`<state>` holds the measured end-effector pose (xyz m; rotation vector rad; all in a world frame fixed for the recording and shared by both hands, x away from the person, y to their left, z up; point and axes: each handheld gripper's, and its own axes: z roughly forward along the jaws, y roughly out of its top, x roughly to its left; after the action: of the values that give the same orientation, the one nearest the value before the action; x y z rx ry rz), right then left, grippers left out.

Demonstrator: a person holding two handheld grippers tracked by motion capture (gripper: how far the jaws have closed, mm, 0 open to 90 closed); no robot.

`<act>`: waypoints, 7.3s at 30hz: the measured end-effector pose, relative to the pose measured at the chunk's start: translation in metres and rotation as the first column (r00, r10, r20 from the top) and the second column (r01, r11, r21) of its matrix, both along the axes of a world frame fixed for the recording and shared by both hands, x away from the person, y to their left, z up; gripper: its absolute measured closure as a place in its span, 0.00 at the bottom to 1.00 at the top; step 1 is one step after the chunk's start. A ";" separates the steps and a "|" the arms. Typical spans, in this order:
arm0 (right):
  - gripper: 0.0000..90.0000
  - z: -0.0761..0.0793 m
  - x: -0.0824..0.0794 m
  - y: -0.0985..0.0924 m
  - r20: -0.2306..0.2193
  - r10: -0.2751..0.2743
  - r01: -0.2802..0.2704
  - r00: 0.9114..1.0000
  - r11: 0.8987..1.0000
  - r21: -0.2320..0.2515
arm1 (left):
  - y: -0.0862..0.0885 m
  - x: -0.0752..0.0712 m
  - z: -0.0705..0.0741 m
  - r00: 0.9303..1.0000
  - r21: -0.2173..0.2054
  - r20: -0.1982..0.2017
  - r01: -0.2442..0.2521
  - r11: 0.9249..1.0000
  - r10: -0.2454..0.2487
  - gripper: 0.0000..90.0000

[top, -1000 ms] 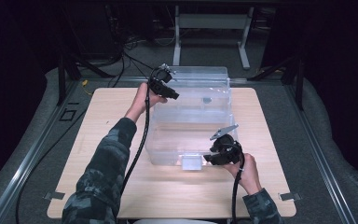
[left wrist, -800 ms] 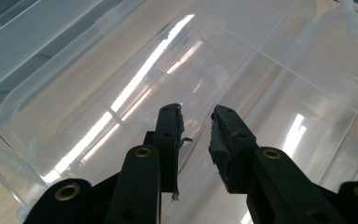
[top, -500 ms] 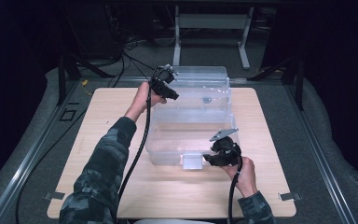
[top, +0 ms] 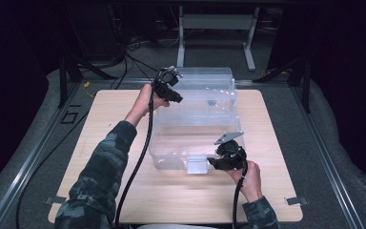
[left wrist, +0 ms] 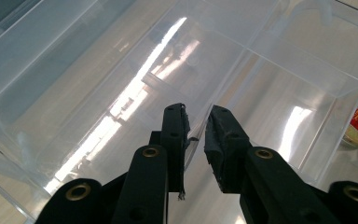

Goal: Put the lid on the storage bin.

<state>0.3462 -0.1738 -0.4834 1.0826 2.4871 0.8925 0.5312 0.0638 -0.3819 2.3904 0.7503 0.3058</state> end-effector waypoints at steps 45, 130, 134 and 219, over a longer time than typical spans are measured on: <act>0.56 0.000 0.004 0.003 -0.005 -0.009 0.009 1.000 1.000 -0.026 | 0.008 -0.046 0.014 0.996 -0.012 0.086 0.014 1.000 -0.013 0.86; 0.53 0.001 0.017 0.010 -0.013 -0.042 0.042 0.999 0.999 -0.016 | 0.015 -0.103 0.001 0.977 -0.018 0.193 0.094 0.995 -0.089 0.89; 0.53 0.001 0.017 0.010 -0.014 -0.042 0.042 0.999 0.999 -0.016 | 0.015 -0.106 -0.001 0.978 -0.022 0.187 0.100 0.995 -0.095 0.89; 0.95 0.109 0.075 -0.001 0.175 -0.128 0.098 0.976 0.981 0.167 | 0.018 -0.141 -0.029 0.985 -0.116 0.165 0.069 0.991 -0.049 0.81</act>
<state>0.4209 -0.1753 -0.3739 1.1226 2.2117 1.1169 0.3904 0.0820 -0.4109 2.2376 0.6049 0.4131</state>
